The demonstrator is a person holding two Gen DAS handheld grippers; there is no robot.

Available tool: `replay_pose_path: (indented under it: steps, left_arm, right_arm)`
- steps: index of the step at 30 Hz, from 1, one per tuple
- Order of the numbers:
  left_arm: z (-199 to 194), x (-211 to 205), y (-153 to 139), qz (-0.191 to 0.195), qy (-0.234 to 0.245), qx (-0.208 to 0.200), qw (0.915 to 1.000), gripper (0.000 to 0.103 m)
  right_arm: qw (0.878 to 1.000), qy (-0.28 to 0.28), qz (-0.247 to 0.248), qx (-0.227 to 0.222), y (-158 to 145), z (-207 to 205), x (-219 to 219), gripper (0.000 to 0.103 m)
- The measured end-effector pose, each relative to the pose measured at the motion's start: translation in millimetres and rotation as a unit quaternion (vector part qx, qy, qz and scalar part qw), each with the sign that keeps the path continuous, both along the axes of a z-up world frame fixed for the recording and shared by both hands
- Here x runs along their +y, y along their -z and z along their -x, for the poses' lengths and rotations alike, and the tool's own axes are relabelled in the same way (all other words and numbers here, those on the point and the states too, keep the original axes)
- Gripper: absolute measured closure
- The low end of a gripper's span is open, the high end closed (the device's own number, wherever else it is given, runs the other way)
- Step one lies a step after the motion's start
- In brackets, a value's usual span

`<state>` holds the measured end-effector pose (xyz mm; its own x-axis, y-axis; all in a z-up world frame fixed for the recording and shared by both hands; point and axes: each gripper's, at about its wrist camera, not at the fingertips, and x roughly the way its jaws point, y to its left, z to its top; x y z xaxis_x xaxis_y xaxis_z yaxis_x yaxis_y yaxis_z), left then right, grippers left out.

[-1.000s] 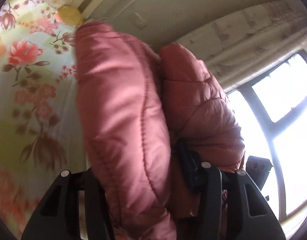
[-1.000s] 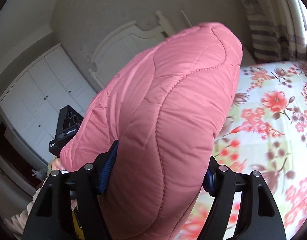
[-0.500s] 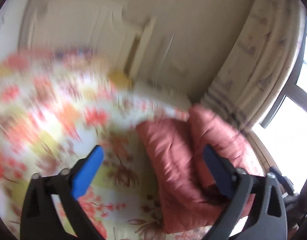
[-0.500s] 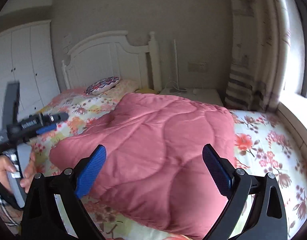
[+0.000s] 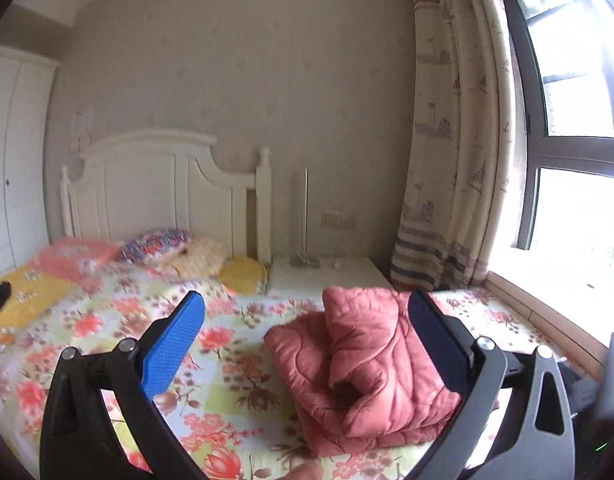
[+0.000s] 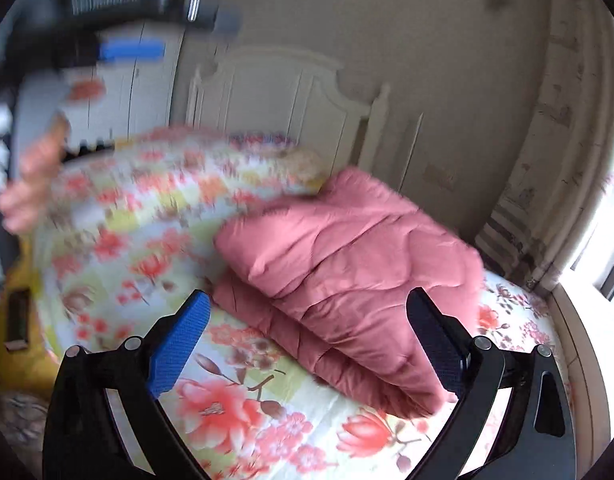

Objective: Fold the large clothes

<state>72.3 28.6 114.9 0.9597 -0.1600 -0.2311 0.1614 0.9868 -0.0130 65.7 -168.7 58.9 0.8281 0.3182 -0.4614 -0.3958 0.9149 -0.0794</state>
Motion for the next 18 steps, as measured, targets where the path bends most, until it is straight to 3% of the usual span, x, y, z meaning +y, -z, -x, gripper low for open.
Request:
replay_pose_path:
  steps: [6, 13, 18]
  left_arm:
    - [32.9, -33.9, 0.7, 0.014, 0.003, 0.016, 0.9998, 0.002]
    - [43.8, -78.2, 42.3, -0.054, 0.003, 0.038, 0.9978, 0.002]
    - [42.2, -86.3, 57.0, -0.059, 0.013, 0.053, 0.9967, 0.002]
  right_arm:
    - [0.990, 0.107, -0.058, -0.069, -48.3, 39.0, -65.8, 0.005]
    - [0.982, 0.171, -0.064, -0.038, -35.5, 35.6, -84.6, 0.005]
    - [0.981, 0.177, -0.071, -0.034, -28.8, 35.0, -81.9, 0.005]
